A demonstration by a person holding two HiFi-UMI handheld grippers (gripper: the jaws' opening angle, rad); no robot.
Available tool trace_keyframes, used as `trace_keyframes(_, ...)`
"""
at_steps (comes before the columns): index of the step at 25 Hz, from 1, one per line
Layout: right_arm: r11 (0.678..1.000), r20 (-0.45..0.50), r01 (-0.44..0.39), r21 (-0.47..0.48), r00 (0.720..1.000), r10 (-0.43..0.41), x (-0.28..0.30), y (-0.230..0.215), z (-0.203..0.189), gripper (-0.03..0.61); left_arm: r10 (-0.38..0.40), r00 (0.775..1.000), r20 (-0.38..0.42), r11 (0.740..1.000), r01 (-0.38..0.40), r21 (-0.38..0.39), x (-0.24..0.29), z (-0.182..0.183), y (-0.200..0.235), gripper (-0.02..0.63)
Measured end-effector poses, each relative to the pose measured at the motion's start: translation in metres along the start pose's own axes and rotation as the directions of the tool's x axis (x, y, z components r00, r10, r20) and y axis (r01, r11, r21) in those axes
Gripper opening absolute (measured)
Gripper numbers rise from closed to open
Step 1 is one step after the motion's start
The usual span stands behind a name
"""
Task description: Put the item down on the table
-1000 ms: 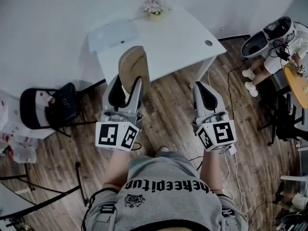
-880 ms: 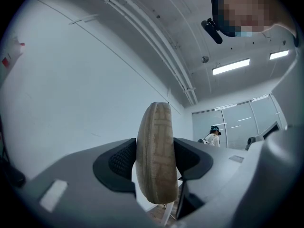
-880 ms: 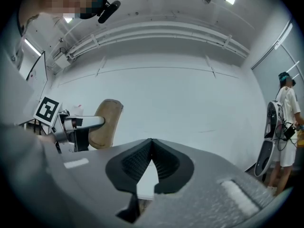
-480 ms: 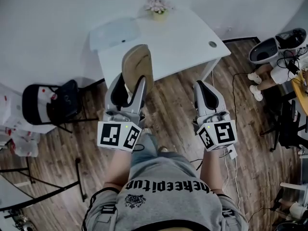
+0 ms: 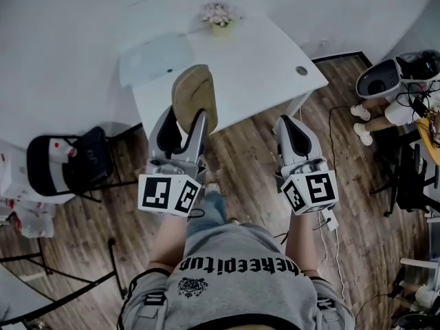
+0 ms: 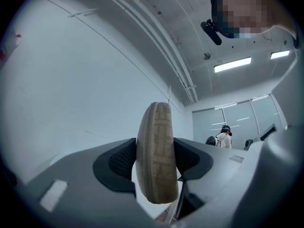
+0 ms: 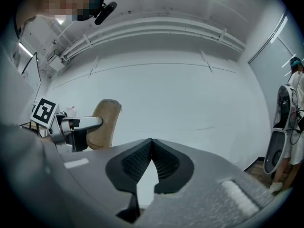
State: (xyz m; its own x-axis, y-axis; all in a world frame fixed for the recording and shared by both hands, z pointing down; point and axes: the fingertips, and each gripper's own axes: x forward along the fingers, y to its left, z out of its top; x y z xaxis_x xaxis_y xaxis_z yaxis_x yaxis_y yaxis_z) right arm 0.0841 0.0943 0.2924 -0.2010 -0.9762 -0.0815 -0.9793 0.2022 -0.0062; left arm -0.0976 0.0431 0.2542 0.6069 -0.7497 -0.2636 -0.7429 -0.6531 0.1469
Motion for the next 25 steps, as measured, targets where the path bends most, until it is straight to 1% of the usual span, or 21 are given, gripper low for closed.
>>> trace_keyframes(13,0.998,0.003,0.055,0.013,0.998,-0.055,0.085,-0.022,-0.006,0.002,-0.063,0.998,-0.013,0.998,0.063,-0.006,0.079,-0.009,0.055,0.245)
trace_keyframes(19,0.997,-0.010,0.068,0.023,0.998,-0.068,0.119,-0.023,-0.016,0.002,-0.078,0.997,-0.029,0.997,0.077,-0.016,0.104,-0.018,0.082,0.245)
trace_keyframes(25,0.996,-0.015,0.089,0.018,0.996,-0.089,0.146,-0.020,-0.017,0.002,-0.096,0.995,-0.037,0.995,0.095,-0.027,0.122,-0.022,0.106,0.245)
